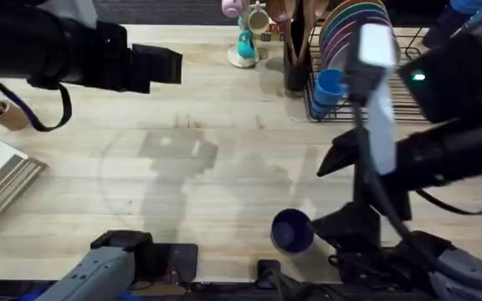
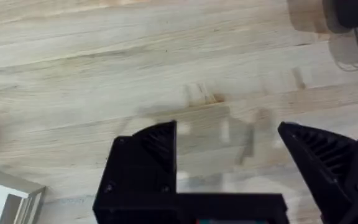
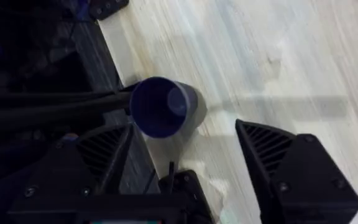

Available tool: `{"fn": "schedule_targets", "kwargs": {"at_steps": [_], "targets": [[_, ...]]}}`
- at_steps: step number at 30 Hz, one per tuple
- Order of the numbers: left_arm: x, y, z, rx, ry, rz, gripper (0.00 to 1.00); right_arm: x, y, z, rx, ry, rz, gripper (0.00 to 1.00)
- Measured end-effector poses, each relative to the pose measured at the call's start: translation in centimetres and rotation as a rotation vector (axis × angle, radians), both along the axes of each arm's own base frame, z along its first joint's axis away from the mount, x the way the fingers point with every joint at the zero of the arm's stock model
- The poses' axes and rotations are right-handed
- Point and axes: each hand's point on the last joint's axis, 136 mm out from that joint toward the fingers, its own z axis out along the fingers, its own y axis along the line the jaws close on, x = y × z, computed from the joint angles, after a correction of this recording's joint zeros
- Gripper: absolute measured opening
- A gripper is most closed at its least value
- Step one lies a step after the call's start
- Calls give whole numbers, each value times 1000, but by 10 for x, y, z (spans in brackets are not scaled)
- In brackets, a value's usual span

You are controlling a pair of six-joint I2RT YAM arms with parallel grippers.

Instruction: Pick up the cup on the table and put them onto the rack.

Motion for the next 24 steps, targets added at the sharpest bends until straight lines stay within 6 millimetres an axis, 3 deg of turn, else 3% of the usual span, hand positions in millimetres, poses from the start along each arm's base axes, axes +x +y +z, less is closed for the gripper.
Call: {"fn": "schedule_targets", "kwargs": {"at_steps": [10,24], "targets": [[0,0,0,0,0,0,990,-1,8,-13,-22,19,61,992],[0,0,0,0,0,0,991,-6,14,-52,-30,24,109,992]]}}
